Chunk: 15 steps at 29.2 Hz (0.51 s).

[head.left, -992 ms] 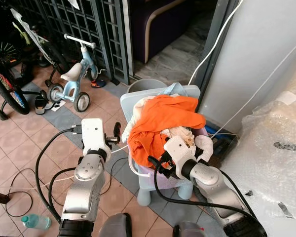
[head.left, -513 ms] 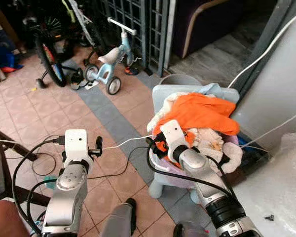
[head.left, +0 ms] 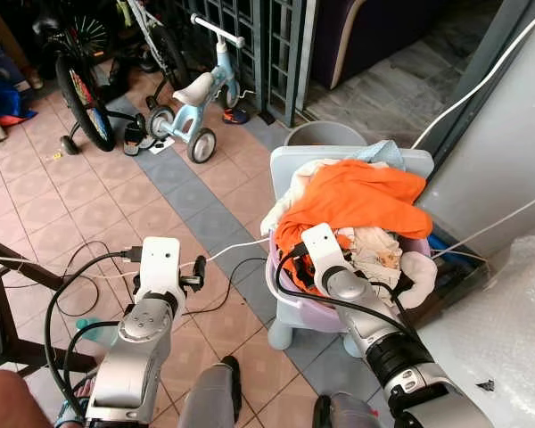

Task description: Clothes washing

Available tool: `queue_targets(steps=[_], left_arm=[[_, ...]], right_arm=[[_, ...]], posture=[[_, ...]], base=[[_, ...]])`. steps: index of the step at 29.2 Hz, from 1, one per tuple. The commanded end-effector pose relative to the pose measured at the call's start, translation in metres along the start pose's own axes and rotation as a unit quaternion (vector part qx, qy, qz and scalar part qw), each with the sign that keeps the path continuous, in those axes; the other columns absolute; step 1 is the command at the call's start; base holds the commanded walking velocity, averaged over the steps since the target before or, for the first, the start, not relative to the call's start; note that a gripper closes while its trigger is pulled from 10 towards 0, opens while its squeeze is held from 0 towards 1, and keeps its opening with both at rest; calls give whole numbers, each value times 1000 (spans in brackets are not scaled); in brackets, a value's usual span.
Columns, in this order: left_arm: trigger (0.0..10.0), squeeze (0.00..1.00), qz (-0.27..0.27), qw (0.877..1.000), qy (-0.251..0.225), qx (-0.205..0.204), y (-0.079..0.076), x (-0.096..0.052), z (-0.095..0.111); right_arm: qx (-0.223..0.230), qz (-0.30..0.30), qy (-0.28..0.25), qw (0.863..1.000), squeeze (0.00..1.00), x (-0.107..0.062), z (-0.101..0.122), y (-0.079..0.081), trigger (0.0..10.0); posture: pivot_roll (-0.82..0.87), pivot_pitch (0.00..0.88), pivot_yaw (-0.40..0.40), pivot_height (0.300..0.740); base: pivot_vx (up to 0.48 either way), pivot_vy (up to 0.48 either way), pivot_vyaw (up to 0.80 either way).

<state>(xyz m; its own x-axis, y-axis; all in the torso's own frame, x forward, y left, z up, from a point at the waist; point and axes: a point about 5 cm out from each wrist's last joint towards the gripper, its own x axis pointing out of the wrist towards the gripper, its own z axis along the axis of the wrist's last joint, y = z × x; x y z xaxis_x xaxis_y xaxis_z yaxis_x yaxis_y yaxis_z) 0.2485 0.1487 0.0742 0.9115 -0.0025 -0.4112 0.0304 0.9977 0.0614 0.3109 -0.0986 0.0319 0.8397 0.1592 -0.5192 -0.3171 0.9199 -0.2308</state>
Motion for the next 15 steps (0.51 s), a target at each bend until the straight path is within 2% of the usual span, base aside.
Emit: queue_targets(steps=[1,9,15], left_arm=[[10000,0,7,1000,4,7,3,-2,-1],[10000,0,3,1000,6,10,0,3,0],[10000,0,-3,1000,6,17,-3,4,0]], right_arm=[[11,1,10,1000,0,1,-3,2,0],[65,20,25,997,0,4,-10,8,0],[73,24,32,997,0,5,-11,8,0]], posture=[[102,156,34,740],[91,144,26,740],[91,136,23,740]], base=[[0,0,0],[0,0,0],[0,0,0]])
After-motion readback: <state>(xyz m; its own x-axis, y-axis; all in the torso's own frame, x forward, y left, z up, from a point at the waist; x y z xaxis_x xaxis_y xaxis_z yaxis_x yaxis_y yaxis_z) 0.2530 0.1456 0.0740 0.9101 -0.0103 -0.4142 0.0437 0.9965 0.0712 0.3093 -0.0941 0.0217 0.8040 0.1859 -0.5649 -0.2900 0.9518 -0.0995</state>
